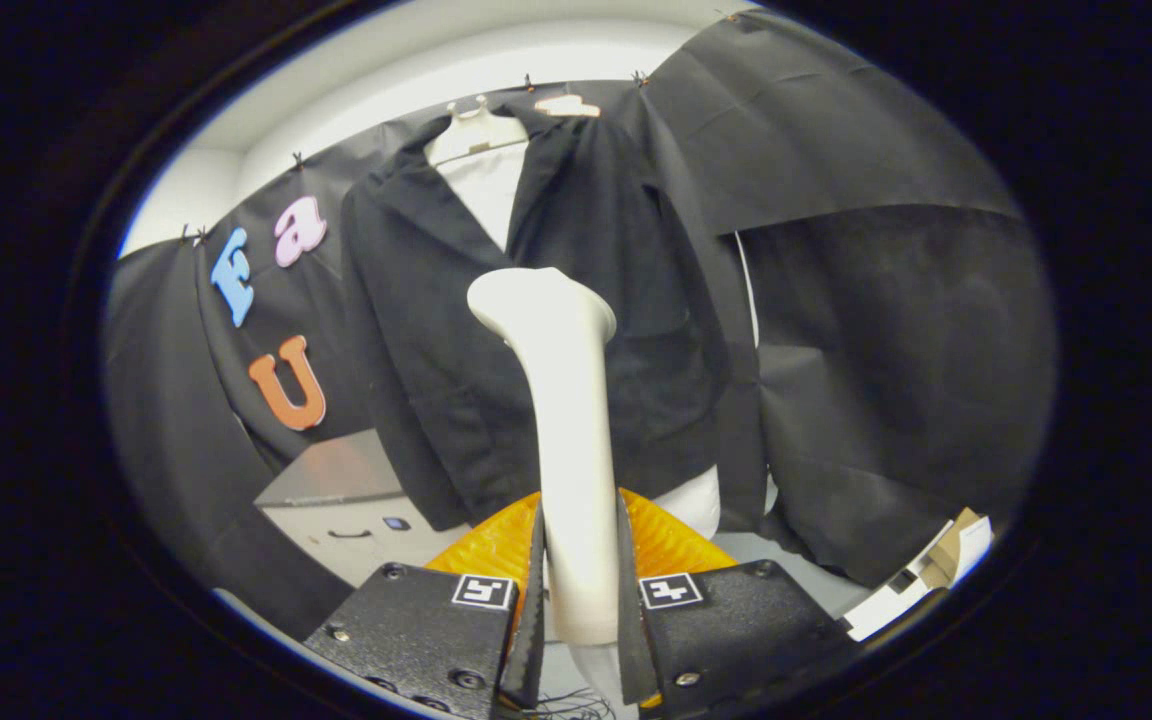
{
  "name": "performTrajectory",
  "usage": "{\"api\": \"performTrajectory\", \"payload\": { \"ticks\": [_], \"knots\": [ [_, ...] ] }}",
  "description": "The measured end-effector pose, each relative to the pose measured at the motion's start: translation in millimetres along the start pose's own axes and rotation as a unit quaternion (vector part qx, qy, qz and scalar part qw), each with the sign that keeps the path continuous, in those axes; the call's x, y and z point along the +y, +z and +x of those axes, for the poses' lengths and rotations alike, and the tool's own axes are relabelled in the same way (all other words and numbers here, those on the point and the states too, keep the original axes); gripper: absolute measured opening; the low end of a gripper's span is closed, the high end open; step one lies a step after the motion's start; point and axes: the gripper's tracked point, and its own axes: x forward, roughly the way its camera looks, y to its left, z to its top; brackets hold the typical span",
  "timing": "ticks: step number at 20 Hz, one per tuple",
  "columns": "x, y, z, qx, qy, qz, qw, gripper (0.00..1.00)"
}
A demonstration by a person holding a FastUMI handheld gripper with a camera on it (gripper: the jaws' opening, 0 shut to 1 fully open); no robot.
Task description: Iron the clothes twice with a garment steamer, once on the left side and once on the right side.
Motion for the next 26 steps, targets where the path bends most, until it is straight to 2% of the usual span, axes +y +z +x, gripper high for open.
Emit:
{"api": "performTrajectory", "payload": {
  "ticks": [10, 15, 19, 26],
  "knots": [
    [-21, 181, 21, -0.12, 0.0, 0.018, 0.993, 0.33],
    [-15, 240, 45, -0.15, 0.003, 0.015, 0.989, 0.33],
    [-7, 260, 68, -0.159, -0.002, -0.005, 0.987, 0.33],
    [-2, 241, 78, -0.156, -0.018, -0.046, 0.986, 0.33]
  ]
}}
